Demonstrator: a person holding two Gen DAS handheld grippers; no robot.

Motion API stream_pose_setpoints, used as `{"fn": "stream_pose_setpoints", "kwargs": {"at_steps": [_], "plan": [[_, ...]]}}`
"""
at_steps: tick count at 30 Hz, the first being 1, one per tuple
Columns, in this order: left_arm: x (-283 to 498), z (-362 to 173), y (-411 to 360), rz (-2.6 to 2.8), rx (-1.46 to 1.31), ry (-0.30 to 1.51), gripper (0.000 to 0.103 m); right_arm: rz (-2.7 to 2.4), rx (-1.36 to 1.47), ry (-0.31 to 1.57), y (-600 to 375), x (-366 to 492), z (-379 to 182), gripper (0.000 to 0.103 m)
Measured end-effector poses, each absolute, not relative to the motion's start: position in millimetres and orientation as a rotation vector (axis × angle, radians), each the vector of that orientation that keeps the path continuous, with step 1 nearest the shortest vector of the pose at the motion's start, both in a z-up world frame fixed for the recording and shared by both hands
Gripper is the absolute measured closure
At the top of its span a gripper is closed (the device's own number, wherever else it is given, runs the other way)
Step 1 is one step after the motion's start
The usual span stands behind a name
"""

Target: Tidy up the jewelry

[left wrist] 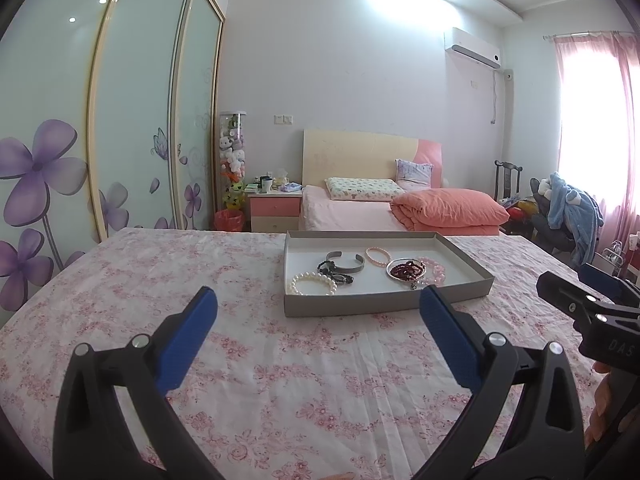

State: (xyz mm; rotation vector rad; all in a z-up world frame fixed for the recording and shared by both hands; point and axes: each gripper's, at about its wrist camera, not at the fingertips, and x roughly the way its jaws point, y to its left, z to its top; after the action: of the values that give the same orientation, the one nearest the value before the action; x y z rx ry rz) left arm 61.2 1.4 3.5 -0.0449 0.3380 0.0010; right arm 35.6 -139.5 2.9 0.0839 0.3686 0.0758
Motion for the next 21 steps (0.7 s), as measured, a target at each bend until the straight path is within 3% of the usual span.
{"fn": "stream_pose_setpoints", "kwargs": {"at_steps": [21], "plan": [[62.1,3.3,1.1,-0.002,-0.046,0.343,0.004,0.076,0.085,0.369,-139.5,35.7,3.4,0.002]]}}
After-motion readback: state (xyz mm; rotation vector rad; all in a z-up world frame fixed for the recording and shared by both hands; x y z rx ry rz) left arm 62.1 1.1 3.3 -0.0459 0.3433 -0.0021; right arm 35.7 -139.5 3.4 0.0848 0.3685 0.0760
